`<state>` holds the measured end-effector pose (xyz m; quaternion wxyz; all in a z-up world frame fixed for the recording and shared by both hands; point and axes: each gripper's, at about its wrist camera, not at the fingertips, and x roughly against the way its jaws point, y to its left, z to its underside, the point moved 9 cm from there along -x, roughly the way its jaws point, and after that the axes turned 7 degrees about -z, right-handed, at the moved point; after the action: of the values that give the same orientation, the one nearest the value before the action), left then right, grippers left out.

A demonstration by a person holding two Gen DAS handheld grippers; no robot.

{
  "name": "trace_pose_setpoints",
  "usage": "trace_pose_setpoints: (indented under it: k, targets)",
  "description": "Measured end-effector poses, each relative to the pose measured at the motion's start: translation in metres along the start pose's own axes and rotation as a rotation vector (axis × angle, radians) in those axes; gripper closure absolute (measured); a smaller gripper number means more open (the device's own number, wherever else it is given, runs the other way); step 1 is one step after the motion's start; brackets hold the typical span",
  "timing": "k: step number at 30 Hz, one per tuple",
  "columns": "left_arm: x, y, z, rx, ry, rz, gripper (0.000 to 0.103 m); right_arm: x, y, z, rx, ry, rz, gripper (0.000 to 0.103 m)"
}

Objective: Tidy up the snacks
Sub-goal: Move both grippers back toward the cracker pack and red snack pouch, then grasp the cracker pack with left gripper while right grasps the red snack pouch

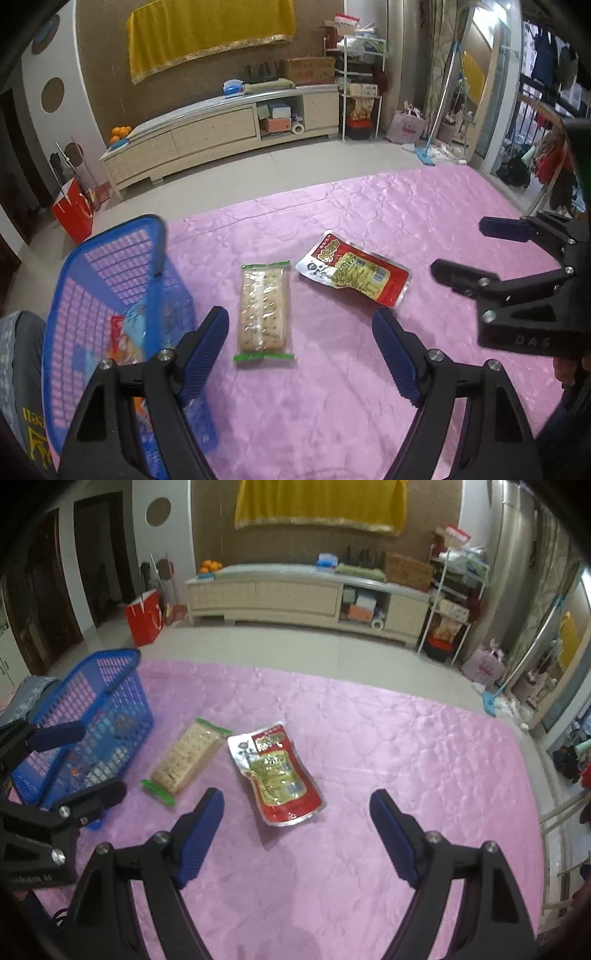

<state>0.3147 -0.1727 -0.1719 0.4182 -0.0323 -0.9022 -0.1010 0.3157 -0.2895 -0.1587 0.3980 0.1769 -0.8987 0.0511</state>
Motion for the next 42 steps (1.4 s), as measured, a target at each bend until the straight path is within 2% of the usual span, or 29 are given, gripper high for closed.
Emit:
trace_pose_setpoints:
  k: [4,8,15,22,26,30,32,33,36,38,42]
  targets:
    - [-0.027,-0.008,-0.002,-0.003,0.033,-0.002,0.025,-0.028,-0.004,0.002,0.03,0.04,-0.003,0.019]
    - [-0.057,-0.007,0.001,-0.02,0.073,-0.037,0.025,-0.048,-0.014,0.008,0.022,0.071,-0.008,0.019]
    - [-0.097,0.003,0.014,-0.045,0.138,-0.058,0.025,-0.063,-0.023,0.008,-0.039,0.03,-0.022,0.018]
    - [-0.12,0.018,0.021,0.012,0.192,-0.028,0.025,-0.088,-0.021,0.014,-0.065,0.063,-0.059,0.018]
    - [-0.127,0.021,0.026,0.025,0.21,-0.042,0.025,-0.093,-0.022,0.018,-0.05,0.079,-0.035,0.018]
    - [-0.136,0.029,0.033,0.082,0.256,-0.056,0.024,-0.093,-0.024,0.02,-0.066,0.081,-0.05,0.018]
    - [-0.135,0.032,0.035,0.118,0.265,-0.034,0.025,-0.091,-0.024,0.02,-0.068,0.08,-0.051,0.018]
    - [-0.135,0.03,0.034,0.128,0.269,-0.026,0.028,-0.091,-0.024,0.02,-0.068,0.078,-0.051,0.018]
    - [-0.127,0.027,0.033,0.121,0.261,-0.016,0.05,-0.09,-0.025,0.021,-0.074,0.076,-0.063,0.018]
    - [-0.122,0.022,0.036,0.106,0.269,-0.015,0.05,-0.091,-0.025,0.021,-0.078,0.083,-0.077,0.018]
    - [-0.108,0.024,0.043,0.112,0.235,-0.024,0.05,-0.093,-0.023,0.025,-0.061,0.099,-0.088,0.018]
